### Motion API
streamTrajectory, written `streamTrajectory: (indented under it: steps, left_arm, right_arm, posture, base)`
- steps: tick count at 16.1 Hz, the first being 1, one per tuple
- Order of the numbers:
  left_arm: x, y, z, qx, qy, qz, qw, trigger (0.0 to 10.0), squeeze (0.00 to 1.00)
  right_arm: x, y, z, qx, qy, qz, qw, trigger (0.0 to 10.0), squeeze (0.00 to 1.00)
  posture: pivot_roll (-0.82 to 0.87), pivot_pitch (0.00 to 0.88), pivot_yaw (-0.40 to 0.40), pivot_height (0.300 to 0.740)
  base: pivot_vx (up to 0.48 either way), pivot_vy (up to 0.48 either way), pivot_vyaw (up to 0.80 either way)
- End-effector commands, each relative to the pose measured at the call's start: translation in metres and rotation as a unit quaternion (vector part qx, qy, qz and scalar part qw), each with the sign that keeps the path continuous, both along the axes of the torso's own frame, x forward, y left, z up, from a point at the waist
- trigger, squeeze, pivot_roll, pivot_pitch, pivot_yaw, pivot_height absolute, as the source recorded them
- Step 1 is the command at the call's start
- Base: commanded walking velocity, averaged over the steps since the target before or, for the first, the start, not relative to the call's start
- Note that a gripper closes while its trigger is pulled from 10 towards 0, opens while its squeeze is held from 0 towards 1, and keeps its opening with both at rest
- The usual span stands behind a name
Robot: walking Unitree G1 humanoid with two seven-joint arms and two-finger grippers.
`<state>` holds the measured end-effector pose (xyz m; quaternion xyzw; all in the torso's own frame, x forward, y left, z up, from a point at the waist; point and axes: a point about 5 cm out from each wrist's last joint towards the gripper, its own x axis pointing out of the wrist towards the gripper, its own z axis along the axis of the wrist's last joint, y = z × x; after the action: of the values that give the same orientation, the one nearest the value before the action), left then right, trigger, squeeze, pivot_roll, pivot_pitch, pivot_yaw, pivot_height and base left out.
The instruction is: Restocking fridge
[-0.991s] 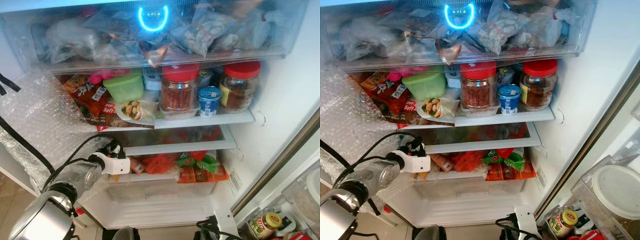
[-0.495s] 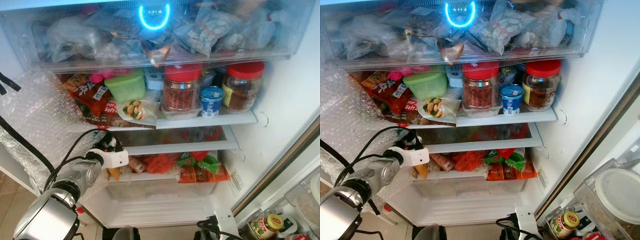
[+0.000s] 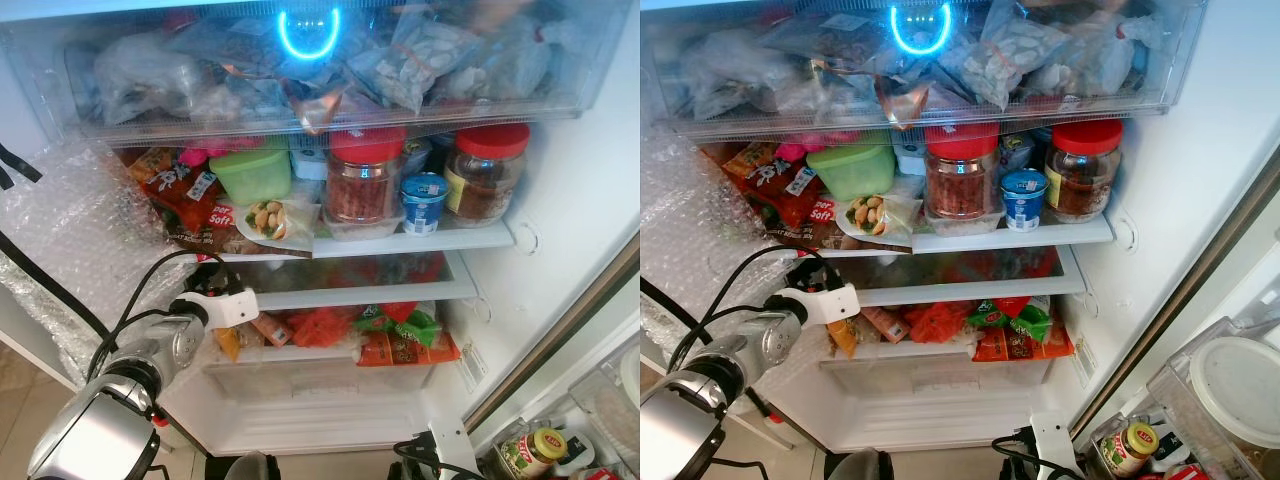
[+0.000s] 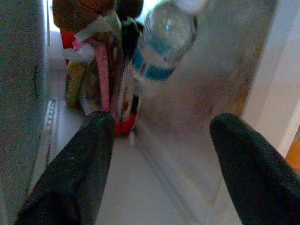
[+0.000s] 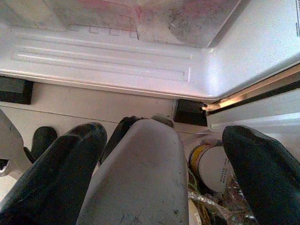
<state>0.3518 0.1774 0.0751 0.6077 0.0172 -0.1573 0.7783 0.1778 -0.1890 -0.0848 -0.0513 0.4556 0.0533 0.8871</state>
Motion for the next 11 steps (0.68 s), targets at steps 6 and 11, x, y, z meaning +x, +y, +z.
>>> streamTrajectory:
  steps: [6, 11]
  left_arm:
    - [-0.006, -0.026, 0.010, -0.249, 0.058, -0.060, 0.965, 10.0, 0.00]
    - [-0.034, -0.026, -0.008, -0.417, 0.118, -0.055, 0.900, 10.0, 0.00]
  right_arm:
    - [-0.003, 0.001, -0.002, 0.001, 0.007, -0.007, 1.000, 10.0, 0.00]
    - [-0.004, 0.000, -0.002, 0.000, 0.011, 0.000, 1.000, 10.0, 0.00]
  posture:
    - [-0.01, 0.000, 0.049, 0.647]
    - [0.00, 0.000, 0.044, 0.647]
  base:
    - [0.000, 0.000, 0.00]
    - [0.000, 0.000, 0.00]
